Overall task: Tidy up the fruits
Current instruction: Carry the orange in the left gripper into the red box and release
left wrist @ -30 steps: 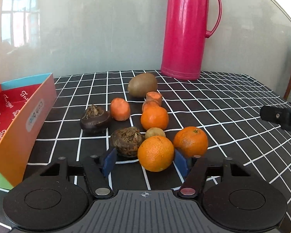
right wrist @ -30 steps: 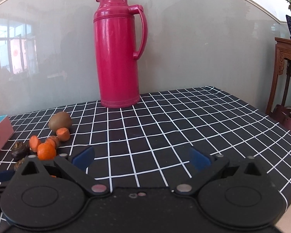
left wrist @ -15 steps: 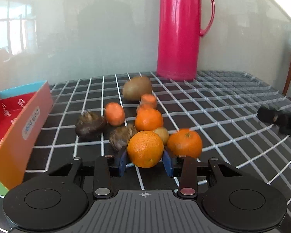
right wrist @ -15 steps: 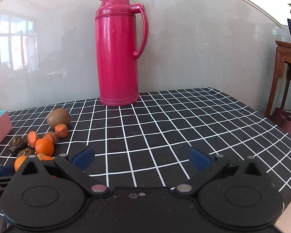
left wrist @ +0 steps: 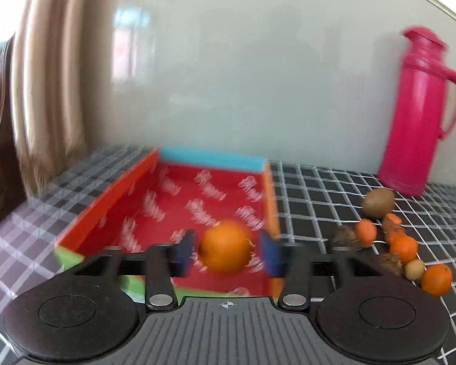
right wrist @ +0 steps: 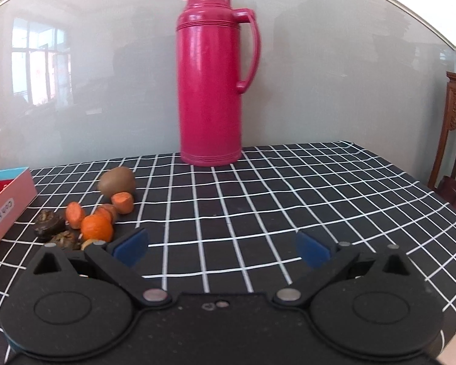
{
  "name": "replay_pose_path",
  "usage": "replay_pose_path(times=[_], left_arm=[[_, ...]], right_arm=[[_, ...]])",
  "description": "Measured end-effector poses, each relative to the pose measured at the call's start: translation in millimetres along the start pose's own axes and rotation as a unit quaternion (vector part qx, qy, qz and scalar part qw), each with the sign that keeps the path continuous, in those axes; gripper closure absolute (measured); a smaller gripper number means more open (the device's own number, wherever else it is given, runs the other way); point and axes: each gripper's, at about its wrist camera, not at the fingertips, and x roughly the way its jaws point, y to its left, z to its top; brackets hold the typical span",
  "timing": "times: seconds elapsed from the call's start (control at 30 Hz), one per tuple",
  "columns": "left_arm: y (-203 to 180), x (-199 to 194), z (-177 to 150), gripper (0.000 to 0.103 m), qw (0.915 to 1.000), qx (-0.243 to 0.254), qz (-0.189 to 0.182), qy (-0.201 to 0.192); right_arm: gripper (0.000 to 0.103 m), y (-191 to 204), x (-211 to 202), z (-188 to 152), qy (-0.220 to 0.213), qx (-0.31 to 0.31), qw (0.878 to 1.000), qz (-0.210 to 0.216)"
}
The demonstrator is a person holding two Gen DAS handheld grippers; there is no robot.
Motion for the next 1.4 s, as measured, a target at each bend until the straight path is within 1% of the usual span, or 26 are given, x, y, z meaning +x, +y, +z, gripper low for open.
replay_pose_path(times=[0.03,0.07,0.17,0.3,0.4,0.5,0.53,0.6,0.7,0.77,0.83,0.93,1.0,1.07,1.1,1.2,1.3,1.4], left_arm=[[6,-2,0,0.001,0.9998,-0.012,0.010,-0.010],[11,-8,1,0.000,0.9993,-0.017,0.017,-0.029],[14,-18,3,0.000,0.9981,-0.004,0.027,-0.055],[10,-33,7,0.000,0.9962,0.012,0.019,-0.084],[7,-40,5,0.000,0.9950,0.039,0.010,-0.092],[6,-44,1,0.000,0.9943,0.056,0.007,-0.090],[6,-46,2,0.000,0.9939,0.060,0.011,-0.091],[7,-49,1,0.000,0.9933,0.059,0.029,-0.096],[9,-50,2,0.000,0.9930,0.053,0.052,-0.092],[14,-50,3,0.000,0.9945,0.038,0.046,-0.086],[19,-52,3,0.000,0.9946,0.027,0.041,-0.092],[20,-51,2,0.000,0.9949,0.026,0.046,-0.086],[22,-50,1,0.000,0.9949,0.027,0.050,-0.083],[27,-50,1,0.000,0.9953,0.031,0.047,-0.079],[29,-50,0,0.000,0.9949,0.035,0.050,-0.080],[34,-50,-1,0.000,0.9917,0.061,0.075,-0.085],[45,-47,-3,0.000,0.9909,0.061,0.084,-0.085],[58,-43,-3,0.000,0.9909,0.060,0.097,-0.072]], right_arm=[[0.000,2,-1,-1,0.000,-0.001,1.000,0.002],[0.000,3,-2,-1,-0.001,-0.001,1.000,0.003],[0.000,5,-2,0,-0.001,0.000,1.000,0.005],[0.000,9,-3,1,-0.003,-0.004,1.000,0.011],[0.000,16,-5,-1,-0.006,-0.015,1.000,0.023],[0.000,23,-8,-1,-0.013,-0.030,0.999,0.036],[0.000,25,-8,0,-0.014,-0.032,0.998,0.043],[0.000,28,-9,0,-0.015,-0.035,0.998,0.050],[0.000,36,-11,0,-0.020,-0.045,0.997,0.058],[0.000,42,-11,1,-0.022,-0.050,0.996,0.073],[0.000,52,-14,1,-0.028,-0.058,0.994,0.085],[0.000,68,-16,2,-0.041,-0.065,0.992,0.098],[0.000,78,-15,2,-0.044,-0.071,0.991,0.105],[0.000,89,-11,3,-0.039,-0.078,0.990,0.112],[0.000,94,-8,3,-0.035,-0.083,0.989,0.117],[0.000,107,-4,4,-0.034,-0.093,0.988,0.122],[0.000,121,2,5,-0.035,-0.105,0.987,0.120],[0.000,138,9,7,-0.036,-0.117,0.985,0.125]])
